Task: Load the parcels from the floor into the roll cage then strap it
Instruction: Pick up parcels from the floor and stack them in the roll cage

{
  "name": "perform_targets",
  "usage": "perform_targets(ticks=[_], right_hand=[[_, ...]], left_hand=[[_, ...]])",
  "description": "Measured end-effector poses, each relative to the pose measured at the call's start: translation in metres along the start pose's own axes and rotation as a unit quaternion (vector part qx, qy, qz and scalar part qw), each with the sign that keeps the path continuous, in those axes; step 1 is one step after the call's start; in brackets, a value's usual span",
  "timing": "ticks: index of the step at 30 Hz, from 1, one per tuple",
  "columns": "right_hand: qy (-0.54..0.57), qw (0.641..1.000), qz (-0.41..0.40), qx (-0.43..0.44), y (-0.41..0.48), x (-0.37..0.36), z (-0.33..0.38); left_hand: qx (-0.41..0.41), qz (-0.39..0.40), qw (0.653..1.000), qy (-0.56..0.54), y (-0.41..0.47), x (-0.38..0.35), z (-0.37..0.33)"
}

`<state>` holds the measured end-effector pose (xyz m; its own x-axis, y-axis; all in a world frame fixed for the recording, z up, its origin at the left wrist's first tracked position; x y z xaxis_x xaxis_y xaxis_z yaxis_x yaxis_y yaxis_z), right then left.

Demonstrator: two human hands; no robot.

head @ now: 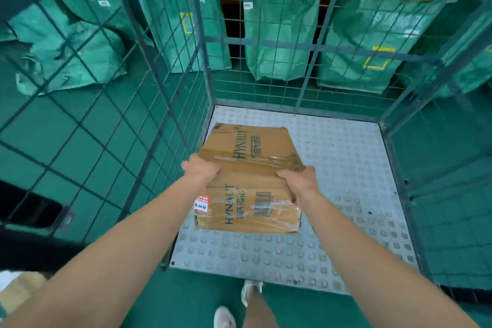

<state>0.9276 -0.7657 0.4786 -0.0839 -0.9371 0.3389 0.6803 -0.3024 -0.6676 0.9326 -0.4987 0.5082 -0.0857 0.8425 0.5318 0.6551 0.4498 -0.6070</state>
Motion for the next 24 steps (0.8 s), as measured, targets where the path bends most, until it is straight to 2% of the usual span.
perform_targets(ticks=[5, 13, 18, 24], right_hand=[[0.004, 1.0, 0.014, 0.018, 0.097, -0.025, 0.04], [0.008, 1.0, 0.021, 0.003, 0.176, -0.067, 0.108], [-0.021, 1.0, 0.003, 0.007, 0.218, -0.1, 0.135], [-0.023, 0.999, -0.024, 0.025, 0.295, -0.149, 0.142]], left_hand=[[0.013, -0.036, 0.999, 0.013, 0.066, -0.004, -0.054], [0.003, -0.025, 1.0, 0.0, 0.175, -0.016, -0.115], [0.006, -0.012, 0.999, -0.042, 0.249, -0.03, -0.121], [-0.027, -0.018, 0.996, -0.079, 0.346, -0.046, -0.117]])
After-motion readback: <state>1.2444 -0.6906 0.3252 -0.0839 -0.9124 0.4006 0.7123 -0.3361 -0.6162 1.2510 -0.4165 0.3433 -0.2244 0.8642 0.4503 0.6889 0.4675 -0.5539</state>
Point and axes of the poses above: each hand's wrist, its own y-axis towards the middle knuckle, its own x-axis out of the back of the hand, z = x × y, the point moved 6 cm from there along y, towards the middle knuckle, and after that the axes turned 7 degrees about -y, right-handed, at the moved point
